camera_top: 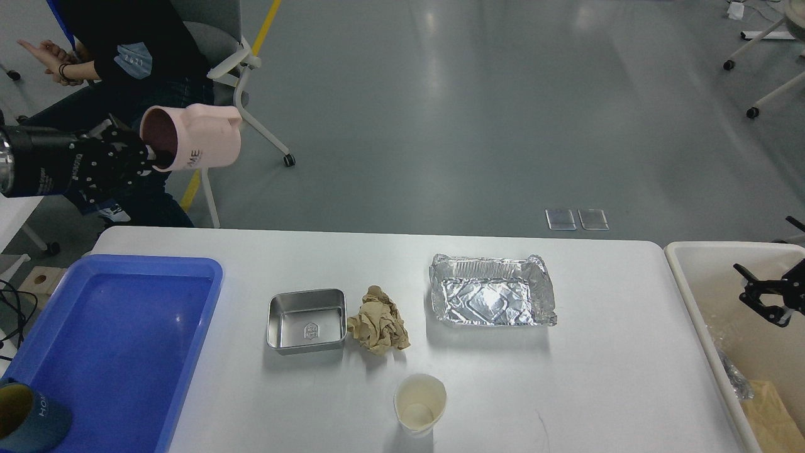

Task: Tidy desktop
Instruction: 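Lift the pink mug high with the left gripper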

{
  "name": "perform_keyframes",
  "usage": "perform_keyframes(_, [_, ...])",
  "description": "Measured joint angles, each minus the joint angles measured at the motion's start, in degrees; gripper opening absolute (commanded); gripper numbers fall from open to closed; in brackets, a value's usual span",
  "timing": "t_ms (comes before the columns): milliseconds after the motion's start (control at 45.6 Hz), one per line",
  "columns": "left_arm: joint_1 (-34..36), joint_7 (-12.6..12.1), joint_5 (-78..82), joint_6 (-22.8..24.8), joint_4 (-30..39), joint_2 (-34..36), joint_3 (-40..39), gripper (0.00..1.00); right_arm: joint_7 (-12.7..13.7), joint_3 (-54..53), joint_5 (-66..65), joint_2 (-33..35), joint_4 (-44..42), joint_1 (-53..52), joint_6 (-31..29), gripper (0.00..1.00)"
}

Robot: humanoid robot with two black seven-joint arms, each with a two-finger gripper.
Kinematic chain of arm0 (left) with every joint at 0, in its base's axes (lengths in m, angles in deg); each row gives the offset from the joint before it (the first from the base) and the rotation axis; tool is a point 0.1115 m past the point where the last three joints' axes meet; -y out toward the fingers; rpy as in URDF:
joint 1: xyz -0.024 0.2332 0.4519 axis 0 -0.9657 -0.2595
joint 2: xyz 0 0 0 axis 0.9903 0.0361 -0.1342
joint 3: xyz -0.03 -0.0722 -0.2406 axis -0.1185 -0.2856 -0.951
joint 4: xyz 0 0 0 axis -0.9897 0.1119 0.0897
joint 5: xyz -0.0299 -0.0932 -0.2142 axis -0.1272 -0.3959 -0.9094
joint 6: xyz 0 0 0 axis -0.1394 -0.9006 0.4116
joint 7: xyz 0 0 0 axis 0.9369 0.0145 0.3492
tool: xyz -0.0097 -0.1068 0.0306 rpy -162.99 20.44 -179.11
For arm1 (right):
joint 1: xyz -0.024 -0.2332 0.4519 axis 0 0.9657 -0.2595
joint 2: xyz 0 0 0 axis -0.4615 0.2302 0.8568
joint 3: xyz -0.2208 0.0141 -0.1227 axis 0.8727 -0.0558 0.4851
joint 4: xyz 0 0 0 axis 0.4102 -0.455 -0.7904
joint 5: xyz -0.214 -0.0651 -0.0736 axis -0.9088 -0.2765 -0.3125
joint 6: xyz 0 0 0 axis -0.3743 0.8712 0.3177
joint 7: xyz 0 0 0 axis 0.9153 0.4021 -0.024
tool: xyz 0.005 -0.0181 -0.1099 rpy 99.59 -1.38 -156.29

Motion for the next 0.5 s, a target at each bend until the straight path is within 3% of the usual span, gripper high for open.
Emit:
perform_keyframes(263, [-2.55, 0.89, -10.78, -0.03, -6.07, -0.64, -9.04, 0.0, -0.09, 0.01, -0.12, -0.04, -0.12, 1.64, 0.0, 1.0])
perform_keyframes(504, [-5.94, 0.16, -13.27, -0.03, -8.39, -0.29, -10.51, 0.0, -0.09, -0.05, -0.15, 0.06, -0.04, 2.33, 0.0, 1.0])
